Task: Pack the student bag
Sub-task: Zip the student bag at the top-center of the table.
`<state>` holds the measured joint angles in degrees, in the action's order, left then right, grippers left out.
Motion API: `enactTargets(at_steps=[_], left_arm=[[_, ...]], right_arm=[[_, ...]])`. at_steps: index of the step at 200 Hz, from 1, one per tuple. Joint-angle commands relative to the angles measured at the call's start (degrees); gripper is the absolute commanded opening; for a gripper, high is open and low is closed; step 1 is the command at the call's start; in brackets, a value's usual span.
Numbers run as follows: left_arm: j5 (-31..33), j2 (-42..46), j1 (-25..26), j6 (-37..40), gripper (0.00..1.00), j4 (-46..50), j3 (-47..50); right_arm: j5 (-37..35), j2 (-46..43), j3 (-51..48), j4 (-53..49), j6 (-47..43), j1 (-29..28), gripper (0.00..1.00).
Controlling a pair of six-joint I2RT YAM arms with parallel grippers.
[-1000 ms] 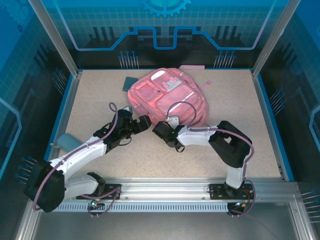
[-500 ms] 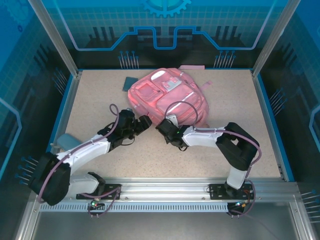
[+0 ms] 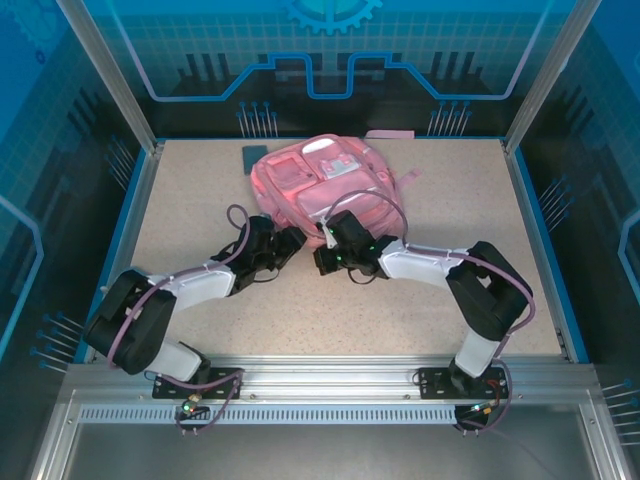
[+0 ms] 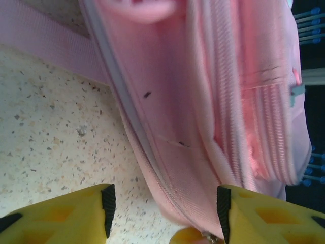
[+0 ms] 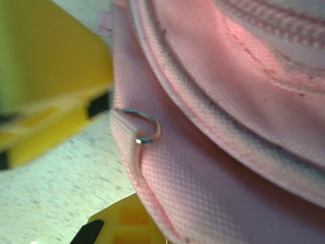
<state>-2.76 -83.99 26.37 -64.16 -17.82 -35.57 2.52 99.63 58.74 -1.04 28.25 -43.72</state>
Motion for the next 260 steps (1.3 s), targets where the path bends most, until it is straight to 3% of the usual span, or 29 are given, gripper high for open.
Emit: enactTargets(at_steps=[1, 69, 176, 215, 234, 260], left_arm=[[2.1, -0.6, -0.4, -5.1, 0.54, -6.6, 2.1], [7.4, -2.6, -0.3, -12.4, 0.4, -14.9, 6.7], [9.3, -10.9, -0.3, -11.9, 0.41, -25.8, 4.7], [9.7, -11.6, -0.3, -11.0, 0.25, -25.4, 4.2], [11.2, -10.6, -0.3, -9.6, 0.13, -23.0, 3.9], [13.3, -9.1, -0.3, -6.2, 0.04, -19.6, 2.7]], right_arm=[[4.1, 1.6, 3.4, 4.4, 0.1, -0.7, 0.0], [-2.4, 2.1, 6.2, -3.3, -0.1, -3.4, 0.0], [-6.4, 0.0, 5.2, -10.0, 1.8, -6.3, 0.0], [-7.0, -0.9, 5.1, -11.4, 2.7, -6.3, 0.0], [-9.6, -1.8, 4.8, -13.9, 3.2, -6.4, 0.0], [-13.5, -5.1, 1.3, -16.3, 2.4, -6.0, 0.0]])
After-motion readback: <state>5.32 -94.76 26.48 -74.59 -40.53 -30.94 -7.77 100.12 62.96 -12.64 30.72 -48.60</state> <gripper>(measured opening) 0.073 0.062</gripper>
